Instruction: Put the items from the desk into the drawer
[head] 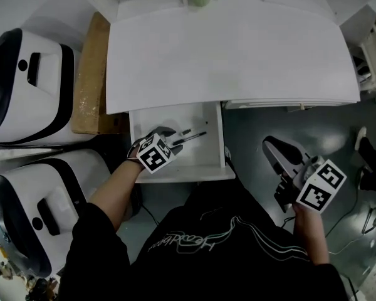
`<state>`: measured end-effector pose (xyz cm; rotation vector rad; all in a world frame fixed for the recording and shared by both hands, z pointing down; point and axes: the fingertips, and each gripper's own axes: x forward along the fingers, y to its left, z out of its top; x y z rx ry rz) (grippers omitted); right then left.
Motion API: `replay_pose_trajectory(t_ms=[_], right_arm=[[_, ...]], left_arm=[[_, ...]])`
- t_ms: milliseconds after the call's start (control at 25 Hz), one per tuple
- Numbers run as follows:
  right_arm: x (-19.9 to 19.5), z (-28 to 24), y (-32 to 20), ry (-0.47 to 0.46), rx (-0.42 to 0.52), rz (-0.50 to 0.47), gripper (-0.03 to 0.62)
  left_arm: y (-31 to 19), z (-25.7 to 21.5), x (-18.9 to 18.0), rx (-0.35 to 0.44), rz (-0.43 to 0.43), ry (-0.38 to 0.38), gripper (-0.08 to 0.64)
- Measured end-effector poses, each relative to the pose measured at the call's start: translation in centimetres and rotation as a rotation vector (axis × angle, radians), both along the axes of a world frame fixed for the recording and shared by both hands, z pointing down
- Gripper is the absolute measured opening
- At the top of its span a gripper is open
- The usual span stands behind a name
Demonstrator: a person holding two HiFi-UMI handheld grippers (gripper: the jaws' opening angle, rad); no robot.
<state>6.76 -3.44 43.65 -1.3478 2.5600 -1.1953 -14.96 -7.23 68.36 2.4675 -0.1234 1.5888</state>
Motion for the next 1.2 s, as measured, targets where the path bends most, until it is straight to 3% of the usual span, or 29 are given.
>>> replay_pose_trajectory(t_ms=[200, 320, 480, 720, 880, 1000, 1200], right_arm=[[-2.0, -4.1, 1.6, 0.007, 0.083, -0.007, 0.060], [-3.6, -6.3, 2.1, 0.012, 0.136, -0.026, 0.060], [-5.3, -9.6, 2.0, 0.023, 0.213, -0.057, 0.060], [-8.5, -14.7, 3.1, 0.050, 0.335, -0.115, 0.060], [-9.9, -16.7, 4.5, 0.045, 0.373, -0.120, 0.060], [-10.5, -17.2, 5.0, 0.051, 0.399, -0.112, 0.060], [-11.7, -16.5, 5.9, 0.075, 0.423, -0.129, 0.058]], left_arm=[[-1.7, -9.8, 0.4, 0.101, -0.175, 0.167, 0.217], [-1.7, -16.5, 0.4, 0.131, -0.272, 0.272, 0.164], [-1.2, -26.8, 1.8, 0.128, -0.375, 0.517, 0.120], [2.8, -39.7, 3.1, 0.133, -0.420, 0.836, 0.057], [5.4, -43.0, 3.1, 0.140, -0.457, 0.922, 0.031], [7.1, -44.5, 3.5, 0.146, -0.435, 0.974, 0.028], [8.3, -44.7, 4.1, 0.227, -0.407, 0.970, 0.021]])
